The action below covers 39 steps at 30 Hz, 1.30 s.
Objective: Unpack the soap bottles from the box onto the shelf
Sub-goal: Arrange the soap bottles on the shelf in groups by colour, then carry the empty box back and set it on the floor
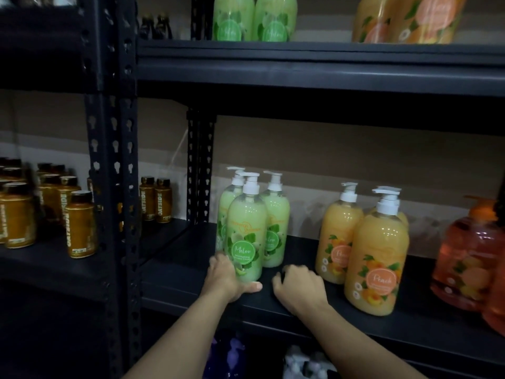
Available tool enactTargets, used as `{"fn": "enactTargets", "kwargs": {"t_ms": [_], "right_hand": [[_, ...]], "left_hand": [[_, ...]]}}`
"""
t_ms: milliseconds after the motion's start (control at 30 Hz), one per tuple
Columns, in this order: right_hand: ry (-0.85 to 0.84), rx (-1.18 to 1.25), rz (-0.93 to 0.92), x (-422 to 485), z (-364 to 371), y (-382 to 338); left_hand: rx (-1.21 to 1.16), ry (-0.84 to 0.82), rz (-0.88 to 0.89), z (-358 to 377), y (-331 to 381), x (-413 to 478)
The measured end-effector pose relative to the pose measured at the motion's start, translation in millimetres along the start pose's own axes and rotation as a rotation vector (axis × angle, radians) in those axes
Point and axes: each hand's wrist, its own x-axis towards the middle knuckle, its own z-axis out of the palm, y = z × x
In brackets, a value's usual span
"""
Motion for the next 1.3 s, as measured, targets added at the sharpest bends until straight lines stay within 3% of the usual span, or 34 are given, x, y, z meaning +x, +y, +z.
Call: {"fn": "enactTargets", "kwargs": {"t_ms": [133,267,400,533,767,1100,1200,1300], "right_hand": [[-0.158,0.104,-0.051,-23,-10,24],[-0.241,0.166,-0.106,-61,-32,65],[-0.232,0.187,-0.086,-115,-62,115],[-0.183,0.298,-0.035,-177,-77,161],[-0.188,0.293,0.141,-291,-33,242],[-0.234,0.391,0.72,-364,59,306],[-0.268,0.489,0.889,-371,65,311],[-0.356,0.505,1.021,-374,65,308]], "left_hand": [[0.132,0.028,-0.023,0,3,-29],[0.165,0.093,0.116,4,10,-73],[0.045,0.023,0.34,16,22,-135],[-0.02,-0.08,0.4,41,25,-190],[0.051,-0.299,0.13,117,-20,-256],[0.051,-0.389,-0.448,170,-114,-291],[0.008,-0.412,-0.484,180,-123,-297],[0.127,-0.394,-0.415,187,-125,-297]]}}
